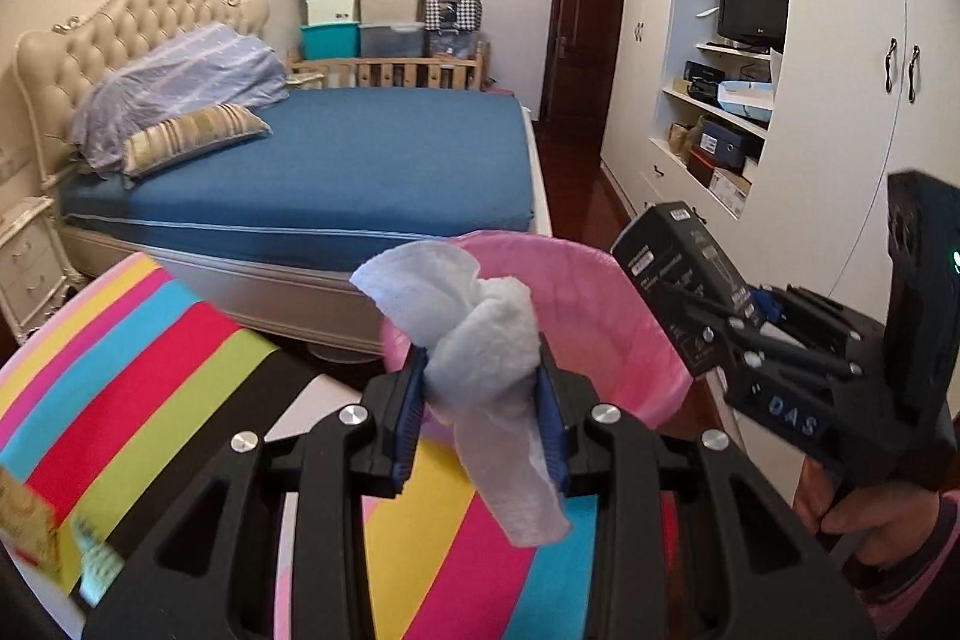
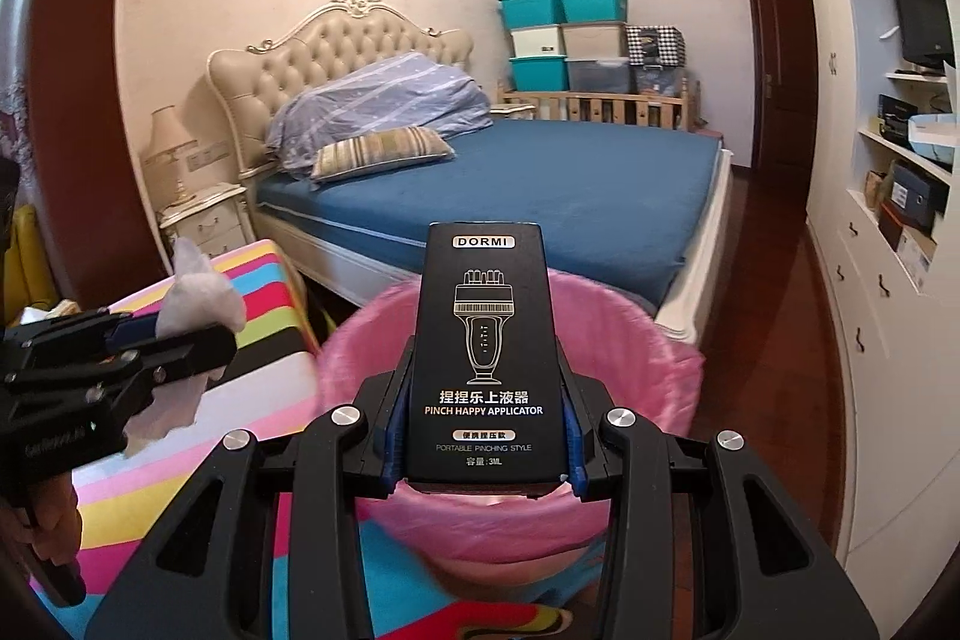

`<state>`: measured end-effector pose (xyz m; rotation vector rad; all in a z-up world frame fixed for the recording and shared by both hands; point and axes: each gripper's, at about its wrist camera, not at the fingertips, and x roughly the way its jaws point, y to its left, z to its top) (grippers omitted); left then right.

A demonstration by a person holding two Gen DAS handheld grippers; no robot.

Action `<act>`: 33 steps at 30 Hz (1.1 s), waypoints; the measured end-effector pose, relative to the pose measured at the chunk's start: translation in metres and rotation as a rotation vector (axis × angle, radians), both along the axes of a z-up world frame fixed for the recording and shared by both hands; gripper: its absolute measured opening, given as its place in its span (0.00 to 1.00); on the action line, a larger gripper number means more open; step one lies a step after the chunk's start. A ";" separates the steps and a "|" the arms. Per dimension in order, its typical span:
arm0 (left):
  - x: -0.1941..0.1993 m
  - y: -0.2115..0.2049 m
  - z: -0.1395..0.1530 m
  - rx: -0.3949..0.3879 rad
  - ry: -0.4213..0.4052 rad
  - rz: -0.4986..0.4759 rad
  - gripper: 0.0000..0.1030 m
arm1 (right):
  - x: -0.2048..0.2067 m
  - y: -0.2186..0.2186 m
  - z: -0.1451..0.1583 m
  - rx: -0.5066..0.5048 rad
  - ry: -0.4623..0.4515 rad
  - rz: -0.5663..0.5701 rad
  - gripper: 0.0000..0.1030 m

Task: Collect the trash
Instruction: 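Open both grippers over the pink bin to drop tissue and box, then move both tools back over the striped table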

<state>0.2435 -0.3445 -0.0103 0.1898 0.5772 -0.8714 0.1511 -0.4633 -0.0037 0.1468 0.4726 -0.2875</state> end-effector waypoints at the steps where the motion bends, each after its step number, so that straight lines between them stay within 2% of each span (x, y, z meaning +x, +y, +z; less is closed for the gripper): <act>1: 0.004 -0.008 -0.001 0.007 -0.001 -0.004 0.33 | 0.000 -0.003 -0.001 -0.002 0.003 -0.005 0.37; 7: 0.022 -0.050 -0.007 0.020 0.008 -0.026 0.34 | 0.011 -0.030 -0.009 0.011 0.022 -0.029 0.38; 8: 0.024 -0.055 -0.008 0.019 0.011 -0.029 0.42 | 0.014 -0.033 -0.011 0.015 0.027 -0.025 0.38; 9: 0.027 -0.061 -0.009 0.018 0.016 -0.036 0.59 | 0.015 -0.035 -0.012 0.015 0.031 -0.029 0.39; 10: 0.029 -0.063 -0.009 0.017 0.011 -0.027 0.68 | 0.017 -0.037 -0.013 0.013 0.034 -0.038 0.40; 11: 0.031 -0.064 -0.007 0.013 -0.008 -0.003 0.79 | 0.019 -0.039 -0.013 0.015 0.037 -0.048 0.52; 12: 0.033 -0.062 -0.005 0.008 -0.029 0.026 0.80 | 0.018 -0.041 -0.013 0.016 0.029 -0.052 0.60; 15: 0.039 -0.049 -0.002 0.002 -0.020 0.058 0.80 | 0.012 -0.037 -0.011 -0.001 0.011 -0.055 0.61; 17: 0.040 -0.034 0.001 -0.003 -0.033 0.098 0.84 | 0.009 -0.037 -0.011 0.002 0.007 -0.055 0.61; 21: 0.032 0.011 0.007 -0.024 -0.078 0.179 0.93 | 0.002 -0.028 -0.012 0.035 -0.002 -0.046 0.61; 27: 0.014 0.082 0.011 -0.090 -0.064 0.293 0.94 | 0.002 0.004 -0.011 0.061 0.000 0.028 0.61; 29: 0.007 0.105 0.009 -0.063 -0.037 0.306 0.94 | 0.005 0.020 -0.010 0.066 0.007 0.063 0.62; 33: -0.015 0.142 0.007 0.007 -0.093 0.357 0.94 | 0.011 0.050 -0.011 0.067 0.022 0.122 0.65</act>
